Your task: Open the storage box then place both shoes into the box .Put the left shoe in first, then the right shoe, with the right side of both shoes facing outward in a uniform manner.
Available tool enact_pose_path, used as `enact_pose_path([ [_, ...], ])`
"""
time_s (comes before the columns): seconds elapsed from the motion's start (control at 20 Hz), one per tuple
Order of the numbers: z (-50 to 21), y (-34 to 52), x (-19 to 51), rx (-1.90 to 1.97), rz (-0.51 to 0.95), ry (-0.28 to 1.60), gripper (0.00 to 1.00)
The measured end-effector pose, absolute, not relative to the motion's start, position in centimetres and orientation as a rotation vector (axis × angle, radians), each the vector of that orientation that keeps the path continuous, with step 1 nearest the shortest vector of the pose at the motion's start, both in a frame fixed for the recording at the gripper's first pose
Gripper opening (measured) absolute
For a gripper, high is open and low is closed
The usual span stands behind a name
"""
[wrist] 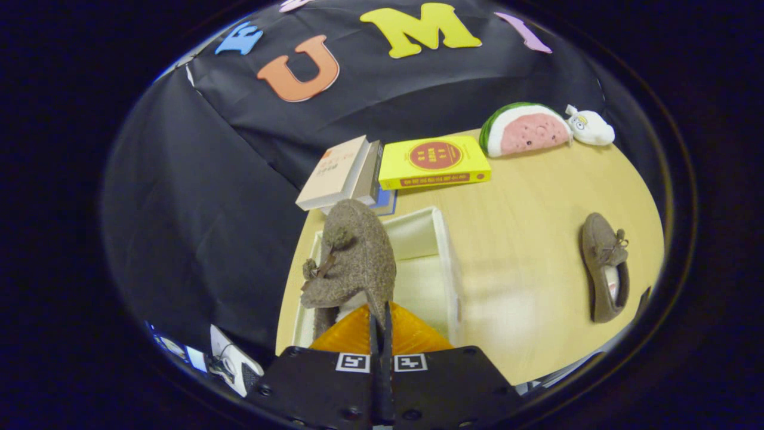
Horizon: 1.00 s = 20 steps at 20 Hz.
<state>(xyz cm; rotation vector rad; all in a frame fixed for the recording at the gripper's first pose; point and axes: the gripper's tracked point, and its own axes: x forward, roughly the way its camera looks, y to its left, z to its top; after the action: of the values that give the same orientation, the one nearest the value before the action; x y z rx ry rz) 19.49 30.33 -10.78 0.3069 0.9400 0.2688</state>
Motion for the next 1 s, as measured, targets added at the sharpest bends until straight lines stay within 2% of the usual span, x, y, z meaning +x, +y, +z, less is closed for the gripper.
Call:
enact_pose_path([
  [0.45, -19.5, 35.2, 20.1, 0.194, 0.139, 1.074, 0.0],
  [0.7, -21.4, 35.6, 20.2, 0.098, 0.098, 1.113, 0.0],
  [0.85, -21.2, 35.7, 20.5, 0.108, 0.12, 1.105, 0.01],
  [1.0, -20.3, 35.7, 20.3, 0.125, 0.178, 1.074, 0.13],
])
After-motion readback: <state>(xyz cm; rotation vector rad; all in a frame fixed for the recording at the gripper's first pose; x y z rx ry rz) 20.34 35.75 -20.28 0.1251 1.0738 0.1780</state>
